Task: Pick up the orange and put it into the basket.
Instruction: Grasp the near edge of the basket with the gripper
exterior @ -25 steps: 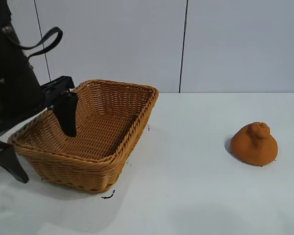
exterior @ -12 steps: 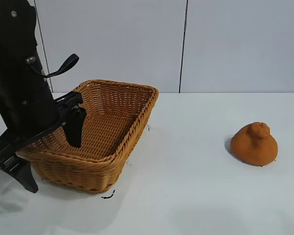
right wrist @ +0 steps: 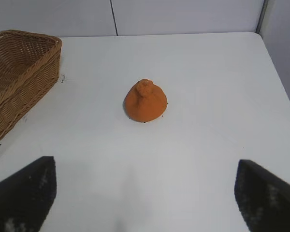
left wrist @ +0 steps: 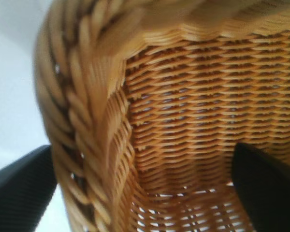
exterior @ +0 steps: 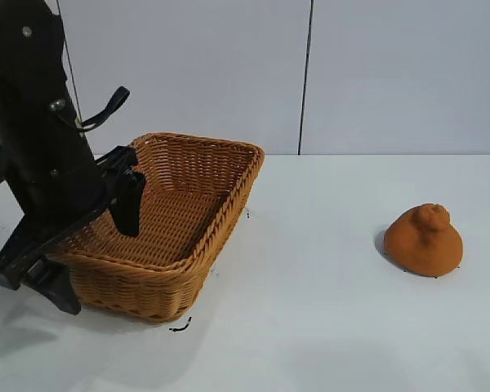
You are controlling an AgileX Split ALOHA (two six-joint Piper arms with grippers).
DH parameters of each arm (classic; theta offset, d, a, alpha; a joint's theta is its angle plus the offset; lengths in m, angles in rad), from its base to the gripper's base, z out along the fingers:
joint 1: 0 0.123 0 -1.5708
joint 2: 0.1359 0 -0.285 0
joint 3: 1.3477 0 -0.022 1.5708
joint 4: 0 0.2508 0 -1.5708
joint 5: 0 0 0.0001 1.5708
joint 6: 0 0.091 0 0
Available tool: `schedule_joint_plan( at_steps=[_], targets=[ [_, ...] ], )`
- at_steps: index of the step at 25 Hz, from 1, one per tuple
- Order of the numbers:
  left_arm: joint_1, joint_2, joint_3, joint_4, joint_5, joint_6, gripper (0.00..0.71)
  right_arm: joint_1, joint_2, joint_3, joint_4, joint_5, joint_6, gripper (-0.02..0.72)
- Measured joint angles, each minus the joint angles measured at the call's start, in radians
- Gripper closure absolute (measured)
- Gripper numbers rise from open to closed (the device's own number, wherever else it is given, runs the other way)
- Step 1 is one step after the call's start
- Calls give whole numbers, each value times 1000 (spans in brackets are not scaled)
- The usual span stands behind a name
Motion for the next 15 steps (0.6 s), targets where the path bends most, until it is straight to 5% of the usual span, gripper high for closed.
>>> schedule_joint_plan(
  at_steps=[7,15],
  targets=[
    [2,30,0,0,4,0,49,0,0,0,0,0,0,10],
    [5,30,0,-5,27,0,438,0,0,0,0,0,1,10]
  ],
)
